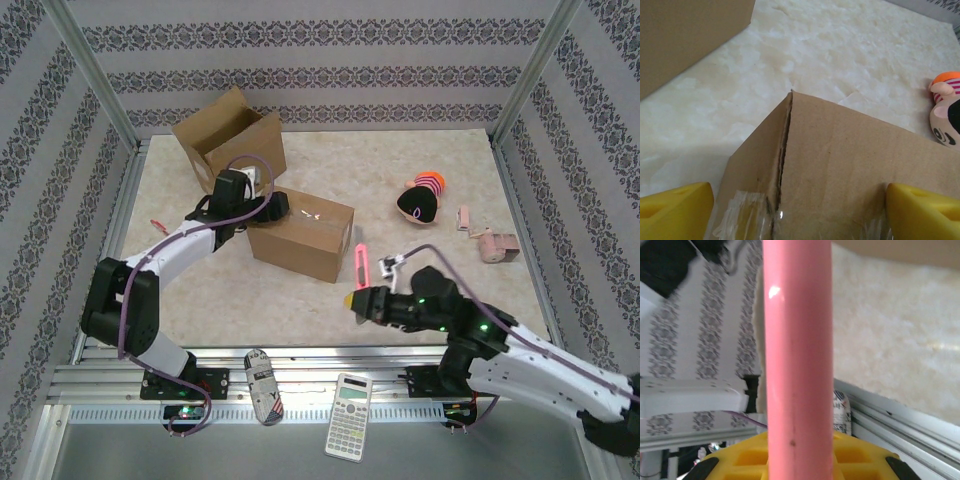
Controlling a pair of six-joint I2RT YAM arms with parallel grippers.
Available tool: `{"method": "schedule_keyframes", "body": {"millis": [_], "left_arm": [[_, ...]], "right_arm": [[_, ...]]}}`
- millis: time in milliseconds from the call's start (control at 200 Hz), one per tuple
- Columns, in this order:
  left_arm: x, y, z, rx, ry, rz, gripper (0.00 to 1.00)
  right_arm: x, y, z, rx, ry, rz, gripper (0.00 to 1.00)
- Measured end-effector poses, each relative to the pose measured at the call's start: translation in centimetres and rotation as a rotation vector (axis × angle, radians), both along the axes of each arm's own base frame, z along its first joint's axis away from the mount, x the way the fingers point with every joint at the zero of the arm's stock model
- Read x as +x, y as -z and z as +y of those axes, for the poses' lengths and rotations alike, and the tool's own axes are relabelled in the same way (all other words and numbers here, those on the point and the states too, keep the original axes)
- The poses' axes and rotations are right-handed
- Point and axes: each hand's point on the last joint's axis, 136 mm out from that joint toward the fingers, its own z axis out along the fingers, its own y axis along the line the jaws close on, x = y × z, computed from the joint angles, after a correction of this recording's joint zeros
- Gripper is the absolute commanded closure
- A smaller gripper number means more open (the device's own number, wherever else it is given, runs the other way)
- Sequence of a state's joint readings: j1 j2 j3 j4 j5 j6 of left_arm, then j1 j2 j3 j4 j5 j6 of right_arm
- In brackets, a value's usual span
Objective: Unpack the express box
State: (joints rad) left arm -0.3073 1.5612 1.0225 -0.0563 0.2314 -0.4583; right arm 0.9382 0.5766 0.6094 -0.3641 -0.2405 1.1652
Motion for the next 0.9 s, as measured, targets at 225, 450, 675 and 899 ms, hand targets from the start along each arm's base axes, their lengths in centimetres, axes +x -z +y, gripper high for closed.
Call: {"method": "schedule_keyframes", "body": {"millis": [225, 450, 675, 899], "left_arm": [[-0.6, -3.1, 0.5, 0.075, -0.002, 0.082, 0.05], [-3.7, -13.2, 0.4, 0.014, 0.065, -0.079, 0.01], [-11.0, -19.8, -4.8, -0.249, 0.399, -0.240, 0.00], [-14.3, -18.8, -12.6, -0.403, 0.693, -0.189, 0.00]], "right_arm": [[3.2, -2.6, -2.3, -0.027, 0.014, -0.057, 1.00], [5.8, -5.9, -1.1, 0.017, -0.135, -0.139, 1.00], [6.8, -10.0, 0.3, 0.111, -0.289, -0.282, 1.00], [6.7, -11.3, 1.4, 0.161, -0.374, -0.337, 1.00]]}}
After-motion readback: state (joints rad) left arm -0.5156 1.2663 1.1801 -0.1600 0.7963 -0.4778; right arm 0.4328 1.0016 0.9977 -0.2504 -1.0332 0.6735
